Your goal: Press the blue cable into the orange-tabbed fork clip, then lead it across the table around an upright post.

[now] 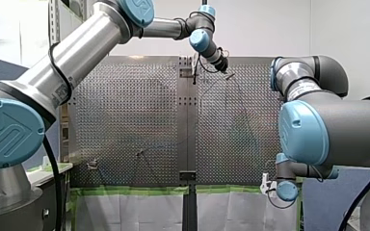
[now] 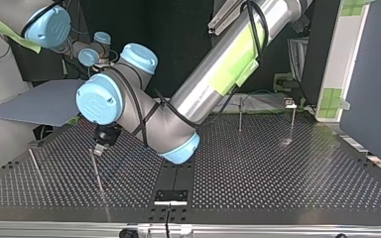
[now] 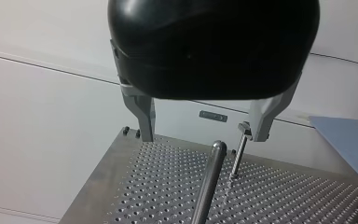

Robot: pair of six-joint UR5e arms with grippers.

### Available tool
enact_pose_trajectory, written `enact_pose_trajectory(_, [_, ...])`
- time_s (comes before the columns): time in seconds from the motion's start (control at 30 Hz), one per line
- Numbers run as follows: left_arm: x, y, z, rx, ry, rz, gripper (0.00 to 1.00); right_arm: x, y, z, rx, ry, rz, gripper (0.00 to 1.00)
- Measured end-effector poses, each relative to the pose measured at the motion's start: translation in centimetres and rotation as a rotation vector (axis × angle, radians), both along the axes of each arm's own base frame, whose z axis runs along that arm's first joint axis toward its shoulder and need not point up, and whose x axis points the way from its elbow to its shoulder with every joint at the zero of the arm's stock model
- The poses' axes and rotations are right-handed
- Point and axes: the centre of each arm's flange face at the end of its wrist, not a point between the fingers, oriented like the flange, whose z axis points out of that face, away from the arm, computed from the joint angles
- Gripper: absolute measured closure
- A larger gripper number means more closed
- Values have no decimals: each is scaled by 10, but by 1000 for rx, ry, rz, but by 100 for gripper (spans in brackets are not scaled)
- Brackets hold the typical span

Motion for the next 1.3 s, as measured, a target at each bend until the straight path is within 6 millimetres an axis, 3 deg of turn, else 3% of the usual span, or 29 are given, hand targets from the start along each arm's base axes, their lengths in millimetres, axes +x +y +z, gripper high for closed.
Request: enact_pose_trajectory(1.3, [2,18,-1,-83,63,248,2,3,1,0,-1,0,5,100])
